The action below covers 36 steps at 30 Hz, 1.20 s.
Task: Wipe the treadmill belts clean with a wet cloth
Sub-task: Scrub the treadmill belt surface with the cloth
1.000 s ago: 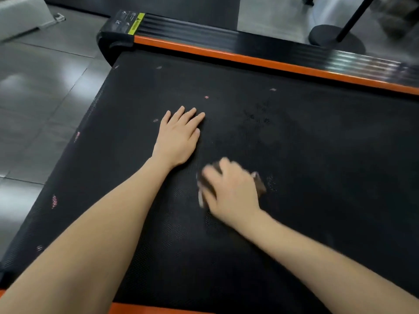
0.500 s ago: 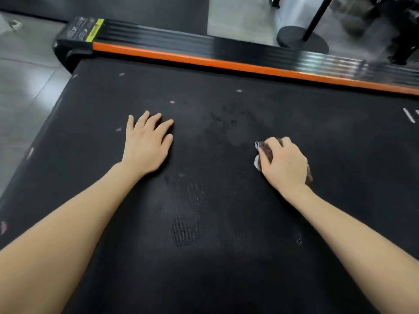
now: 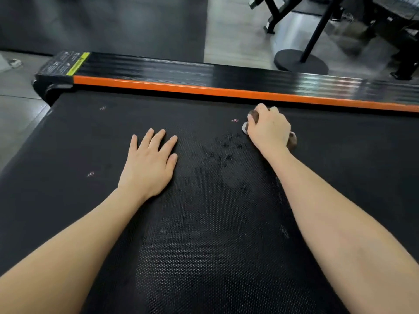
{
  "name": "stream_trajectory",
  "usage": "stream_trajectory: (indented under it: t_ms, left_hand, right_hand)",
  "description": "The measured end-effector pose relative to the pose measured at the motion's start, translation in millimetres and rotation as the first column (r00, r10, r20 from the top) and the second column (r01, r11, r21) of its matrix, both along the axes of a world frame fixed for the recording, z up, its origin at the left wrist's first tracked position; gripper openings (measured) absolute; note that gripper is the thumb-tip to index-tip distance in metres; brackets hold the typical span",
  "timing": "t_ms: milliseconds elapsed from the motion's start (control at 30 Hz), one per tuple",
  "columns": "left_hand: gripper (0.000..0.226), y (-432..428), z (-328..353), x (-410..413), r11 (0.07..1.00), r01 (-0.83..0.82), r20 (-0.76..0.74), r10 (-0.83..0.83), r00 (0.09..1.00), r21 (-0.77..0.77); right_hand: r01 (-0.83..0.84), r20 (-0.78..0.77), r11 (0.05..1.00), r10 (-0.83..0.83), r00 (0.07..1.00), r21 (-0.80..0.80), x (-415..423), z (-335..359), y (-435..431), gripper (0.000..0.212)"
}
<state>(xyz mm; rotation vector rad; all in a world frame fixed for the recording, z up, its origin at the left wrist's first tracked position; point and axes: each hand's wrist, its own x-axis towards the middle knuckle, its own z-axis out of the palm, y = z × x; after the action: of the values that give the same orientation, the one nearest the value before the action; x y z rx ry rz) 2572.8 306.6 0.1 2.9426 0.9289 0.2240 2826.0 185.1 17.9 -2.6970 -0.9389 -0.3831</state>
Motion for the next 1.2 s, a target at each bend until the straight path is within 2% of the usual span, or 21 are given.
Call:
stream_trajectory:
  t_ms: [33, 100, 200, 267, 333, 400, 433, 500, 567, 633, 667, 733, 800, 833, 900, 967, 1033, 1100, 1200]
  left_hand:
    - [0.052, -0.5, -0.1, 0.2, 1.000, 0.002, -0.001, -0.002, 1.000, -0.004]
    - [0.053, -0.6, -1.0, -0.8, 1.000, 0.001, 0.006, -0.001, 1.000, -0.002]
    - [0.068, 0.7, -1.1, -1.2, 1.000, 0.007, 0.010, -0.007, 1.000, 0.005]
    - [0.071, 0.3, -1.0, -1.7, 1.000, 0.006, 0.002, -0.006, 1.000, -0.001]
    - [0.072, -0.4, -0.8, -1.9, 1.000, 0.005, -0.002, -0.005, 1.000, -0.003]
    - [0.073, 0.0, -1.1, -1.6, 1.000, 0.002, -0.003, -0.002, 1.000, -0.012]
    - [0.074, 0.2, -1.9, -1.6, 1.000, 0.000, -0.004, 0.000, 1.000, -0.017]
    - [0.075, 0.7, -2.7, -1.2, 1.000, -0.009, -0.004, 0.008, 1.000, -0.013]
    - [0.076, 0.8, -1.6, -0.3, 1.000, -0.011, -0.002, 0.011, 1.000, -0.008]
    - [0.077, -0.5, -0.6, -0.7, 1.000, -0.007, -0.006, 0.007, 1.000, -0.017]
    - [0.077, -0.6, -0.5, -1.0, 1.000, -0.005, -0.007, 0.005, 1.000, -0.017]
    - [0.076, -0.4, -0.8, -1.5, 1.000, 0.001, -0.002, -0.001, 1.000, -0.016]
    - [0.075, -0.1, -1.3, -2.6, 1.000, 0.004, 0.005, -0.004, 1.000, -0.017]
    - [0.075, 0.1, -1.8, -2.8, 1.000, 0.004, 0.011, -0.003, 1.000, -0.016]
    - [0.073, 0.6, -2.6, -2.1, 1.000, 0.004, 0.017, -0.004, 1.000, -0.011]
    - [0.073, 0.6, -3.6, -1.2, 1.000, 0.000, 0.008, 0.000, 1.000, -0.002]
    - [0.074, 0.6, -3.8, -0.2, 1.000, -0.004, 0.007, 0.004, 1.000, 0.002]
    - [0.075, 0.3, -3.0, -0.6, 1.000, -0.005, 0.007, 0.005, 1.000, -0.002]
    - [0.075, 0.9, -2.6, -1.2, 1.000, -0.003, 0.019, 0.003, 1.000, -0.014]
  right_hand:
    - [-0.029, -0.011, 1.000, 0.029, 1.000, 0.003, -8.2, 1.4, -0.1, 0.033]
    - [-0.197, 0.003, 0.980, 0.197, 0.980, 0.022, -39.3, -0.6, -16.9, 0.031]
    - [-0.546, 0.018, 0.836, 0.546, 0.838, 0.059, -108.7, -1.9, -70.6, 0.025]
    - [-0.669, 0.013, 0.742, 0.670, 0.743, 0.043, -120.8, -4.7, -89.3, 0.022]
    - [-0.636, 0.090, 0.772, 0.634, 0.768, -0.018, -94.7, -5.7, -78.0, 0.024]
    - [-0.424, 0.145, 0.906, 0.420, 0.896, -0.003, -51.8, -6.1, -47.8, 0.026]
    - [-0.277, 0.113, 0.960, 0.273, 0.956, 0.026, -30.1, -5.2, -31.6, 0.027]
    - [-0.047, 0.011, 0.997, 0.047, 0.999, 0.059, 1.7, -4.9, -0.1, 0.031]
    - [0.016, -0.038, 0.998, -0.014, 0.999, 0.067, 3.6, -2.0, 28.2, 0.032]
    - [-0.067, -0.046, 0.994, 0.071, 0.996, 0.082, -18.3, 1.9, 43.7, 0.030]
    - [-0.173, -0.028, 0.981, 0.176, 0.984, 0.088, -32.8, 0.3, 44.3, 0.028]
    - [-0.416, 0.016, 0.906, 0.416, 0.909, 0.083, -56.7, -4.3, 29.8, 0.024]
    - [-0.525, 0.063, 0.850, 0.522, 0.851, 0.047, -51.4, -4.8, 9.9, 0.023]
    - [-0.505, 0.083, 0.862, 0.502, 0.861, 0.025, -39.9, -3.9, 4.5, 0.024]
    - [-0.333, 0.091, 0.942, 0.327, 0.941, 0.054, -9.2, -3.4, 4.4, 0.027]
    - [-0.085, 0.001, 0.990, 0.086, 0.996, 0.112, 13.4, 0.6, 14.6, 0.028]
    - [-0.010, -0.044, 0.993, 0.015, 0.999, 0.120, 10.7, -0.8, 28.7, 0.028]
    - [-0.133, -0.035, 0.984, 0.138, 0.990, 0.121, -15.8, -0.2, 38.5, 0.026]
    - [-0.410, 0.024, 0.912, 0.410, 0.912, 0.024, -53.6, -3.3, 33.3, 0.023]
